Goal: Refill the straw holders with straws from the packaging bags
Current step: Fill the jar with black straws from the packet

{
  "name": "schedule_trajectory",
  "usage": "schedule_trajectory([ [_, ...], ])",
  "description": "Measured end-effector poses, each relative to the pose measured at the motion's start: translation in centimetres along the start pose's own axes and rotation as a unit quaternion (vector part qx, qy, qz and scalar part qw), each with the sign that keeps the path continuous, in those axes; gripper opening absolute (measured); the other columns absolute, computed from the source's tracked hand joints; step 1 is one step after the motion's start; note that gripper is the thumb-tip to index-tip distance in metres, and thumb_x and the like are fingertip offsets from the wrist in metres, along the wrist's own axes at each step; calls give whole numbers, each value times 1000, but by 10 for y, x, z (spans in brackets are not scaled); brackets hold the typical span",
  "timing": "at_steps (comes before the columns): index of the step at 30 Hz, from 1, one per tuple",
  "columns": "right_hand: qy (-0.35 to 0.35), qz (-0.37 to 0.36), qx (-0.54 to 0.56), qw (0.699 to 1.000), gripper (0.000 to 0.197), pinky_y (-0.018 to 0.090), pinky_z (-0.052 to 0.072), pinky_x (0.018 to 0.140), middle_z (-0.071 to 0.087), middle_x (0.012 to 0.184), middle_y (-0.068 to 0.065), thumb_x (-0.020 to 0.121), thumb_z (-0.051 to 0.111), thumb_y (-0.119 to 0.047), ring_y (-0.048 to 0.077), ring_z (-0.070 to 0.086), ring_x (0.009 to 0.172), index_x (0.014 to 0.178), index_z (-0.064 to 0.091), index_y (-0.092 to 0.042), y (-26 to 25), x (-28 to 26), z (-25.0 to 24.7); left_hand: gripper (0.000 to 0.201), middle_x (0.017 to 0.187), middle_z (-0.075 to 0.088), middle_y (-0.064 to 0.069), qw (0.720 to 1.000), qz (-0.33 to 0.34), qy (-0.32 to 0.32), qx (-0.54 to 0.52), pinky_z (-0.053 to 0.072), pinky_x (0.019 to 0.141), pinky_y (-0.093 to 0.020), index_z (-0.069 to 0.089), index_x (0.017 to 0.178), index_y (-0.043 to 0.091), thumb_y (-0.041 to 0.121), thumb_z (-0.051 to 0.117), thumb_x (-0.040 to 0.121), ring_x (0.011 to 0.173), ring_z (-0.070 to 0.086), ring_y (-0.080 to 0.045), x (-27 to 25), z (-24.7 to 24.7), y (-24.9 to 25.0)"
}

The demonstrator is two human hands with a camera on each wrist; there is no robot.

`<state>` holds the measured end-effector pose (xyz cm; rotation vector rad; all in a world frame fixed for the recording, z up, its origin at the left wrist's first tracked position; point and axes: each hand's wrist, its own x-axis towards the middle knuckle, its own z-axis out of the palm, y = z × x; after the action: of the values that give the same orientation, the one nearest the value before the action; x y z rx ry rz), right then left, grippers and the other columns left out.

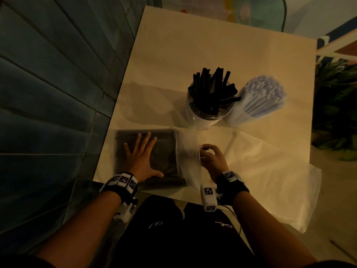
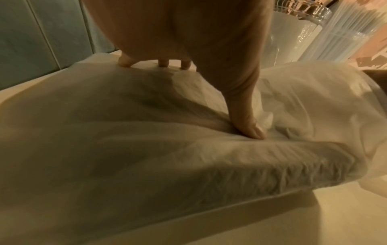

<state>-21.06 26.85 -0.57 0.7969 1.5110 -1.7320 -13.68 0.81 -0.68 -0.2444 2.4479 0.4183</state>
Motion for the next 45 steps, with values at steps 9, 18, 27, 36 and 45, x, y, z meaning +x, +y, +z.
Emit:
schedule_trajectory([
  [9, -33, 104, -39, 993, 20, 37, 56, 63, 70, 85, 16, 89, 70, -27, 30, 67, 70, 93, 70, -8, 21, -12, 42, 139, 159, -27, 12, 1000, -6, 1, 11, -8, 113, -69, -5, 155, 34, 70, 80, 51, 146, -28, -20, -1, -2, 2],
  [18, 78, 51, 32, 995, 19, 47, 52, 87, 71, 92, 12, 86, 71, -29, 32, 65, 90, 88, 69, -10, 6, 4, 39, 138, 160, -23, 13, 1000, -9, 14, -6, -9, 113, -69, -1, 155, 35, 70, 81, 50, 147, -26, -19, 3, -2, 3],
  [27, 123, -162, 13, 979, 19, 24, 33, 41, 53, 60, 6, 89, 67, -12, 16, 45, 44, 71, 60, -14, -37, -12, -5, 137, 160, -24, 14, 1000, -8, 12, 3, -7, 113, -69, -3, 155, 36, 72, 79, 51, 148, -25, -19, 4, -3, 2],
  [36, 96, -386, -213, 892, 21, 18, 45, 63, 60, 64, -10, 89, 67, -4, 5, 56, 61, 71, 61, -11, -117, -75, -28, 135, 163, -16, 10, 998, 4, -2, -61, -6, 116, -64, 0, 155, 35, 75, 77, 51, 149, -18, -17, 0, -16, 15],
  [45, -51, -527, -392, 752, 19, 12, 41, 62, 54, 80, -6, 84, 73, -11, 4, 53, 67, 79, 57, -19, -154, -148, 36, 73, 127, 43, 20, 901, 235, 33, -363, 29, 92, 5, 33, 133, 26, 25, 81, 79, 112, 40, 24, -52, -93, 145],
])
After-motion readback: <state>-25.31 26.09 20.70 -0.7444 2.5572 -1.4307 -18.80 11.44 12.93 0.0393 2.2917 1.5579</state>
